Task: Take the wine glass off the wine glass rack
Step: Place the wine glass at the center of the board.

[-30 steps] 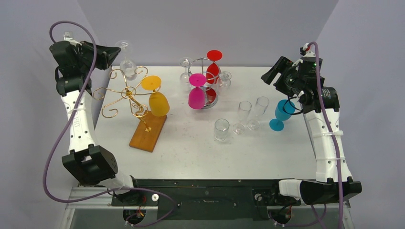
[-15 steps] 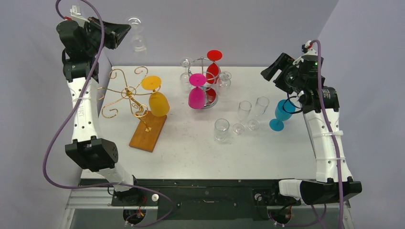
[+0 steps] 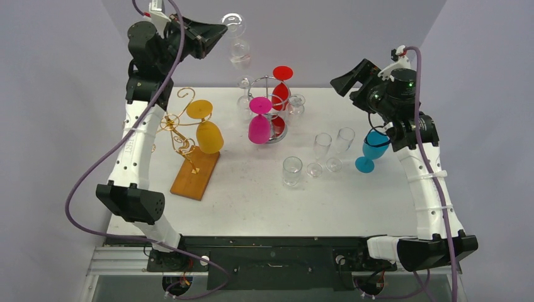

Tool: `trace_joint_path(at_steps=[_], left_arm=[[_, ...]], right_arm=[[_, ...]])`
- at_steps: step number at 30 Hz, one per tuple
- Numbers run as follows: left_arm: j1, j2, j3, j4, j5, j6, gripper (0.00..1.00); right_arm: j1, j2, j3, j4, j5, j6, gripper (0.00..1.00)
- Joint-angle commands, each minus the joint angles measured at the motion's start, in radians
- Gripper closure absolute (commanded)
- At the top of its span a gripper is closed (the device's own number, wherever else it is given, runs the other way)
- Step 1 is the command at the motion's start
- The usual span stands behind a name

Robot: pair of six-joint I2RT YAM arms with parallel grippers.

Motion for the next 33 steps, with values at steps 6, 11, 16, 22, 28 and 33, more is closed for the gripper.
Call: trace_joint_path(at_steps=[6, 11, 16, 22, 28, 33], left_arm=[[-0.186, -0.015, 0.089, 0.162, -0.090, -0.077, 1.00], [-0.266, -0.030, 0.050, 0.251, -0.105, -0.139, 1.00], [-0.327, -0.040, -0.015, 0.344, -0.110, -0.242, 1.00], [-0.372, -0.049, -0.057, 0.434, -0.108, -0.334, 1.00], [-0.391, -0.062, -0.093, 0.488, -0.102, -0.397, 1.00], [-0.404, -0.077, -0.143, 0.538, -0.094, -0.447, 1.00]], right_arm=[[0.029, -0.067, -0.113, 0.360, -0.131, 0.113, 0.14], [0.047, -0.082, -0.178, 0.560, -0.191, 0.181, 0.12], [0.061, -0.092, -0.287, 0.771, -0.245, 0.303, 0.10], [0.063, -0.112, -0.409, 1.048, -0.263, 0.449, 0.07], [0.066, -0.111, -0.455, 1.161, -0.265, 0.522, 0.07], [0.066, -0.107, -0.471, 1.231, -0.265, 0.570, 0.07]])
